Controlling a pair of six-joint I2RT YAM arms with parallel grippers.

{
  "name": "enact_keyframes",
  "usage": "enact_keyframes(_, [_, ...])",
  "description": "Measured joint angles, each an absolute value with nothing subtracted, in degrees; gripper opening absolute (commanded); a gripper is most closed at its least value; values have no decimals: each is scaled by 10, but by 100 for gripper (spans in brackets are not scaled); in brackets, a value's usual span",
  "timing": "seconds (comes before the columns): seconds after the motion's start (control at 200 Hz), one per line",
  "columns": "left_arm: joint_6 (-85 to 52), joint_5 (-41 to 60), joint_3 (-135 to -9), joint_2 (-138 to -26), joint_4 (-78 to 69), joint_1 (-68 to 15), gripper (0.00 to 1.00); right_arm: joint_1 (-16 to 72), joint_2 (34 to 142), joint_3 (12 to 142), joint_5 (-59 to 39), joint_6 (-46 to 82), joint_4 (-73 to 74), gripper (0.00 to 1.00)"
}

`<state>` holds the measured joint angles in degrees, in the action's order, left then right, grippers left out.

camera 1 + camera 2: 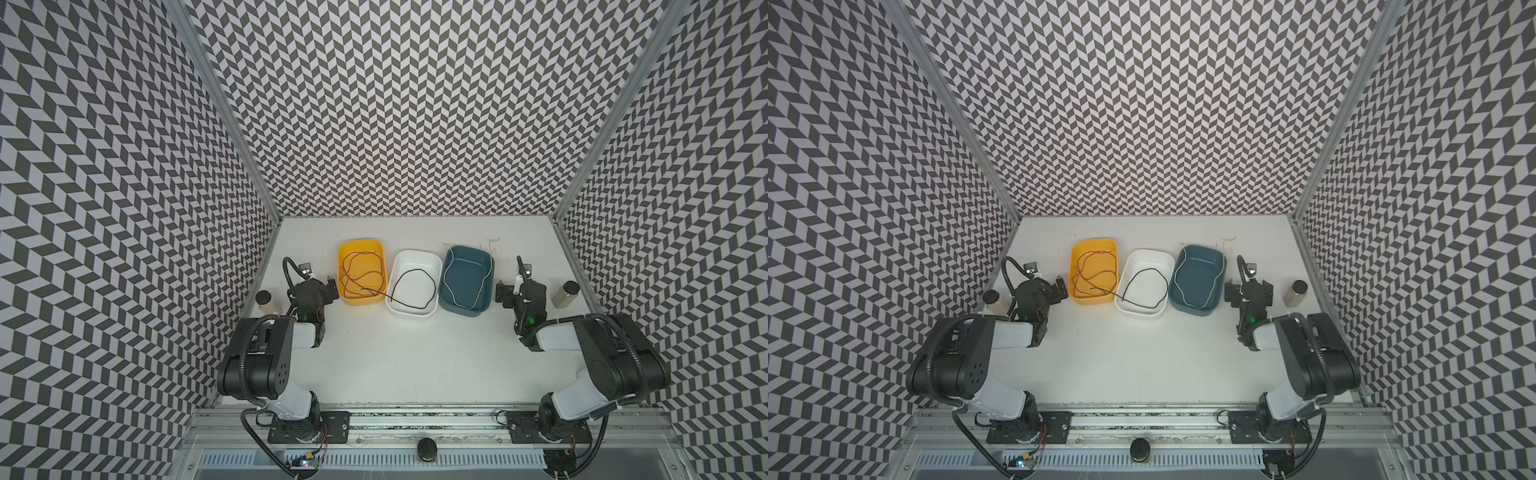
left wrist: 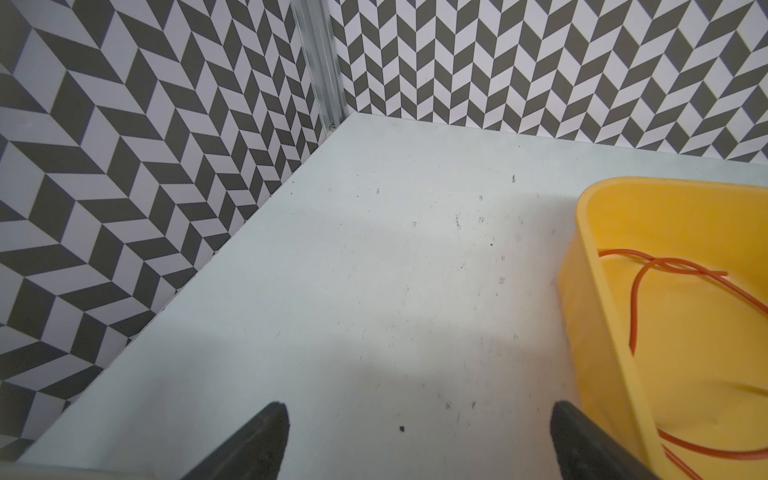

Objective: Untangle the cables

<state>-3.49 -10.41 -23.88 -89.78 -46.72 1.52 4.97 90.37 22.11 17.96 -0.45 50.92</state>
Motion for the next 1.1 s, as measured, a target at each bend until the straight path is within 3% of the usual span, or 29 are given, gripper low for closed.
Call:
enact_keyframes(0.641, [-35, -103, -239, -898, -467, 15, 100, 50, 904, 221, 180, -4, 509, 100])
enact_keyframes(0.816, [-12, -23, -239, -898, -470, 21, 100, 50, 904, 221, 180, -4, 509, 100])
enact_keyframes(1.102, [-20, 3, -240, -898, -469, 35, 100, 50, 904, 221, 180, -4, 509, 100])
